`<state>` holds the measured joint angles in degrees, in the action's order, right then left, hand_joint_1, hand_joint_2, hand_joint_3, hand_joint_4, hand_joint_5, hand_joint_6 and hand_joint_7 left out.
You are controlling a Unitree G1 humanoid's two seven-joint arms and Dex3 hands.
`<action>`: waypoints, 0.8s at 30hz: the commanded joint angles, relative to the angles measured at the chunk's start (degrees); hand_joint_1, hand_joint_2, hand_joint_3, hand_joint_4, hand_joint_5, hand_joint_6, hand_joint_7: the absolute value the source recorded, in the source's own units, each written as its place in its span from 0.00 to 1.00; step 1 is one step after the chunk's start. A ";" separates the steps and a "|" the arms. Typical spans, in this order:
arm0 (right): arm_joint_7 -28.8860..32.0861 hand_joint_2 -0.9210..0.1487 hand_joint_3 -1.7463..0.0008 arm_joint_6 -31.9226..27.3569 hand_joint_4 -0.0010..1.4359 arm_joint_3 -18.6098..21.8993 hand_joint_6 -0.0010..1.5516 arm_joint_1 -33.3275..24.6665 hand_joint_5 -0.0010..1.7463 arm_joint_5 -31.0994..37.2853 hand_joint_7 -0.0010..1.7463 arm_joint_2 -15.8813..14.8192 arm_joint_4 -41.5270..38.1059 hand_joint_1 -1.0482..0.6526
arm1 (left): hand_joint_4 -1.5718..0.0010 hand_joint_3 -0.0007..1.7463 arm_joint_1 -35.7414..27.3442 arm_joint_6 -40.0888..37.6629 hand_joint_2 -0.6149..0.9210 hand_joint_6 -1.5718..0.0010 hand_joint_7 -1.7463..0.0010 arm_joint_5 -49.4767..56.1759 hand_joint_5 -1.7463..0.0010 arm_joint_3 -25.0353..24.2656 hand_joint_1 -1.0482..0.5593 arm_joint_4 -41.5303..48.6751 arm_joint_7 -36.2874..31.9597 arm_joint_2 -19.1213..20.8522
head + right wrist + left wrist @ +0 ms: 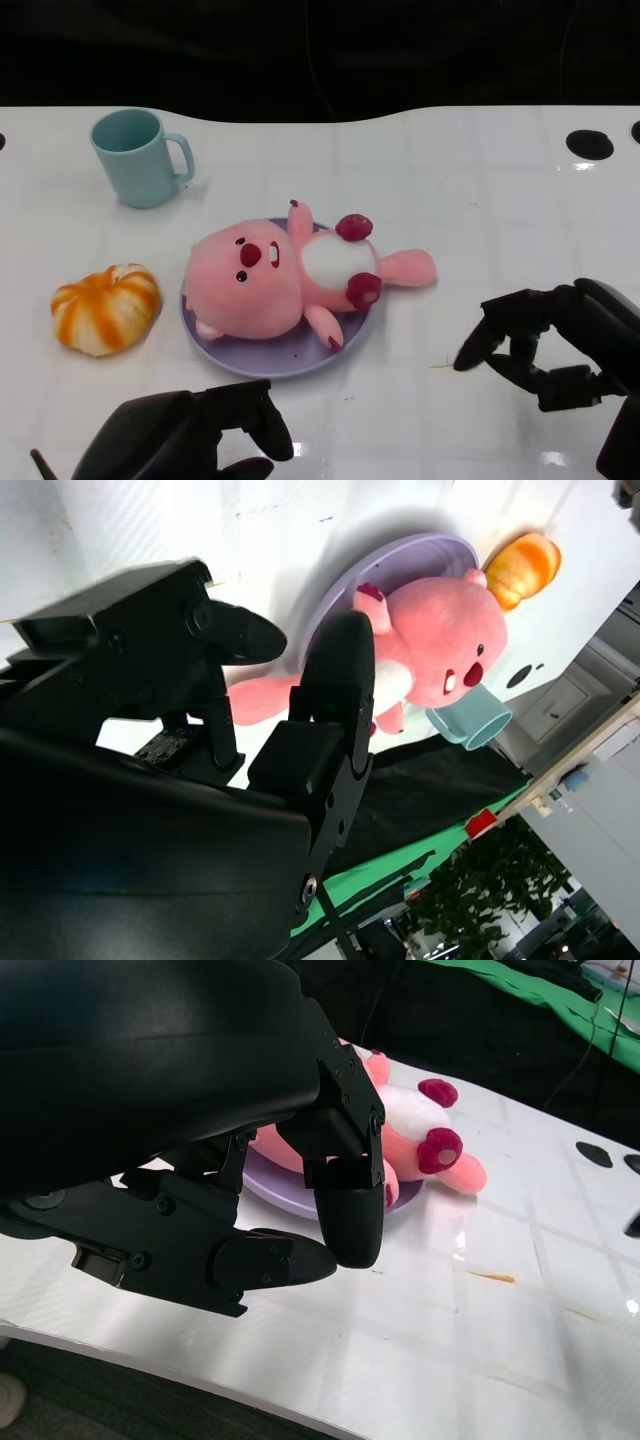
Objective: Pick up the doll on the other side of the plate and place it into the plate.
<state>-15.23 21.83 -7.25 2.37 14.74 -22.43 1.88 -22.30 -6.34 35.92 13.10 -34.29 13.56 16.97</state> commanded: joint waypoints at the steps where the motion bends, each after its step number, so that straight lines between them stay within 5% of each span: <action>1: 0.64 0.53 0.22 1.55 0.63 0.50 0.52 1.24 1.00 0.66 0.81 -0.80 -1.62 0.62 | 0.64 0.25 -0.61 0.87 1.00 0.62 0.31 -0.96 0.00 -1.05 0.46 0.61 -0.16 0.90; 24: 1.34 0.56 0.22 1.99 0.61 -1.00 0.49 1.69 1.00 3.85 0.88 0.19 -3.35 0.58 | 0.63 0.24 -0.79 2.91 1.00 0.61 0.33 -1.55 0.02 -2.31 0.47 1.89 -0.36 1.41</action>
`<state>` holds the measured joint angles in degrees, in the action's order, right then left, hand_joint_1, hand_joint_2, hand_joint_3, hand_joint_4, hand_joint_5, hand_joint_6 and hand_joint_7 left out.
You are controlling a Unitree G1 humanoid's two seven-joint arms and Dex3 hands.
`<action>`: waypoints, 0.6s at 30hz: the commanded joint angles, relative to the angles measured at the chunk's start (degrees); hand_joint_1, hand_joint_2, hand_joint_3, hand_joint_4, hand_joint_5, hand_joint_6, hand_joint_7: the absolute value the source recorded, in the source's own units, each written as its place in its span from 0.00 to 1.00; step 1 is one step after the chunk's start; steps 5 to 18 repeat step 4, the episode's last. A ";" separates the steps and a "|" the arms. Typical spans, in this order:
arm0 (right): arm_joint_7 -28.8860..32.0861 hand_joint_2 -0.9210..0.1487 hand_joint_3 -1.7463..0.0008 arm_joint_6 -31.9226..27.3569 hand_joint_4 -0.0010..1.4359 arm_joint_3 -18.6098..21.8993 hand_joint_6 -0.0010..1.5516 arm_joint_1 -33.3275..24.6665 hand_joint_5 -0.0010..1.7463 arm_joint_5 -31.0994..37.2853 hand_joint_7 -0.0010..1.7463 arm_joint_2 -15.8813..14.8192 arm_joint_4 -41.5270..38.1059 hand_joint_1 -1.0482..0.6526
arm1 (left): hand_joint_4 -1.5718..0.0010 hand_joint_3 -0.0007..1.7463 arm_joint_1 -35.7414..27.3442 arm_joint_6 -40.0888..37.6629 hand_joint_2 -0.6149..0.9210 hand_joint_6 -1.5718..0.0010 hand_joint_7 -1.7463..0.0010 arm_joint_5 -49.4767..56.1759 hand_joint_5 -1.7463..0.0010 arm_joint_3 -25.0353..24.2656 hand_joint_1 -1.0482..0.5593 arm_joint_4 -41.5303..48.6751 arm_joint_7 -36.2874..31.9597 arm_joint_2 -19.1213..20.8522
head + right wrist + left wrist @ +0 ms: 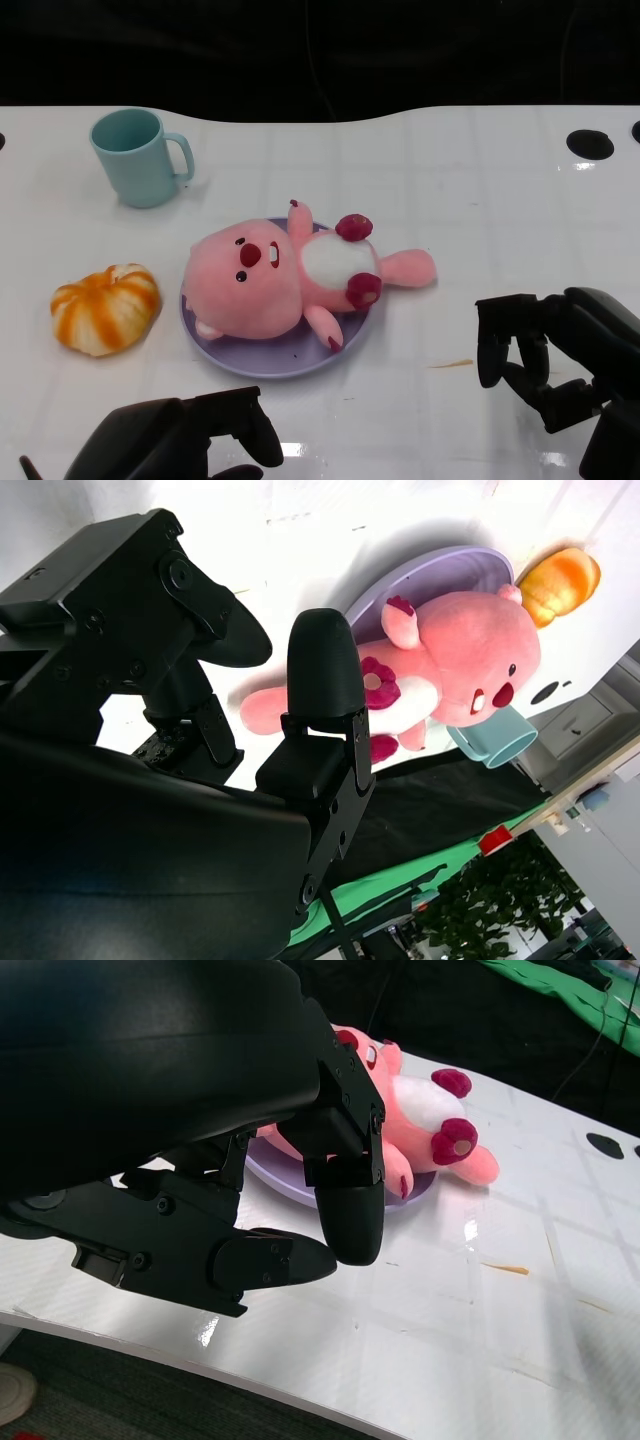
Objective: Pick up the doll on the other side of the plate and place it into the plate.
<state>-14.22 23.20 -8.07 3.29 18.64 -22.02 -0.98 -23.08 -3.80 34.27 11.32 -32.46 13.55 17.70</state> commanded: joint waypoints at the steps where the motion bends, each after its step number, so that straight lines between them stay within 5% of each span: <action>1: 0.38 0.56 0.22 0.68 0.61 -0.22 0.49 0.82 1.00 0.04 0.88 -0.23 -0.64 0.58 | 0.63 0.24 0.00 0.51 1.00 0.61 0.33 0.02 0.01 -0.55 0.47 0.18 -0.43 0.67; 18: 0.54 0.56 0.22 0.65 0.61 -0.29 0.49 0.84 1.00 0.36 0.87 -0.21 -0.80 0.58 | 0.63 0.24 0.05 0.58 1.00 0.61 0.32 -0.25 0.01 -0.59 0.47 0.31 -0.32 0.63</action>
